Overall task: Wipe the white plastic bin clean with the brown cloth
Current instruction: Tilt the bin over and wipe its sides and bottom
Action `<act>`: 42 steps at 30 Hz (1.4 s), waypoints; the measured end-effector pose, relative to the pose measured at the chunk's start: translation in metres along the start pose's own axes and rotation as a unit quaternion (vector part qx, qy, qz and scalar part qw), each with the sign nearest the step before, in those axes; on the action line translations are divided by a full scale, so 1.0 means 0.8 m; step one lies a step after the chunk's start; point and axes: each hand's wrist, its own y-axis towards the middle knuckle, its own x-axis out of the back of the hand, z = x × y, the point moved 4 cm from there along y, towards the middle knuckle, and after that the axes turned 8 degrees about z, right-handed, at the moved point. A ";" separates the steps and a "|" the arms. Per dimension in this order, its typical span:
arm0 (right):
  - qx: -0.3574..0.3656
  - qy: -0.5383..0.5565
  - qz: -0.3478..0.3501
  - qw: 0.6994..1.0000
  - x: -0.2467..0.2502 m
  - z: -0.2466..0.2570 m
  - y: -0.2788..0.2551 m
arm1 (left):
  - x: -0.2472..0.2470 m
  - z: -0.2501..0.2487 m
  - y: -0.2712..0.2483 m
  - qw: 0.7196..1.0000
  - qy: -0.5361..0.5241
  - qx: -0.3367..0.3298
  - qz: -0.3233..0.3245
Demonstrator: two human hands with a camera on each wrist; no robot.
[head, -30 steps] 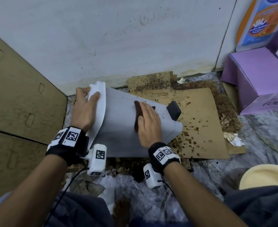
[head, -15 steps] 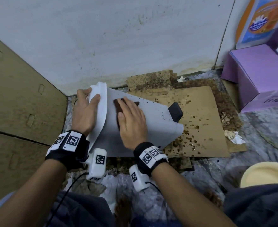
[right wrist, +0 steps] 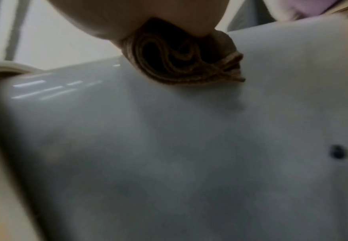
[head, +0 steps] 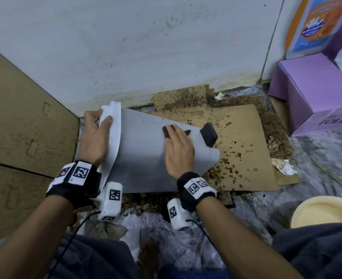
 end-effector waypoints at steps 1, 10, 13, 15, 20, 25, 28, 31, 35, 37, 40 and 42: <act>0.024 -0.004 0.010 1.000 -0.006 0.017 0.000 | 0.001 0.002 0.000 1.000 0.000 0.002 0.000; 0.098 -0.033 0.028 0.994 -0.010 0.004 -0.003 | 0.006 0.014 -0.005 1.000 -0.022 -0.003 -0.001; 0.052 -0.028 0.022 0.998 0.001 -0.031 0.001 | 0.007 0.016 -0.004 1.000 -0.017 -0.004 -0.004; 0.024 -0.028 0.015 0.999 0.012 -0.056 0.004 | 0.008 0.017 -0.004 1.000 -0.015 -0.001 -0.005; -0.012 -0.014 0.026 0.999 0.022 -0.085 0.006 | 0.009 0.017 -0.003 1.000 -0.012 -0.002 -0.011; -0.010 0.000 0.036 0.999 0.005 -0.046 0.008 | 0.005 0.014 -0.001 1.000 -0.021 -0.005 -0.003; 0.039 0.002 0.056 0.998 -0.001 -0.022 0.006 | 0.007 0.015 -0.002 1.000 -0.029 -0.001 -0.005; 0.056 -0.002 0.064 0.996 0.002 -0.029 0.003 | 0.008 0.015 -0.006 1.000 -0.027 0.007 -0.008; 0.003 -0.018 0.052 0.999 0.018 -0.070 0.002 | 0.010 0.018 -0.008 0.999 -0.034 0.006 -0.011; -0.011 -0.029 0.058 0.998 0.022 -0.084 0.002 | 0.011 0.019 -0.008 0.999 -0.037 0.004 -0.009; -0.031 -0.018 0.055 0.998 0.017 -0.085 0.003 | 0.011 0.024 -0.005 0.998 -0.052 0.018 0.005; -0.051 -0.001 0.055 0.997 0.013 -0.071 0.006 | 0.012 0.020 -0.002 0.996 -0.088 0.029 0.018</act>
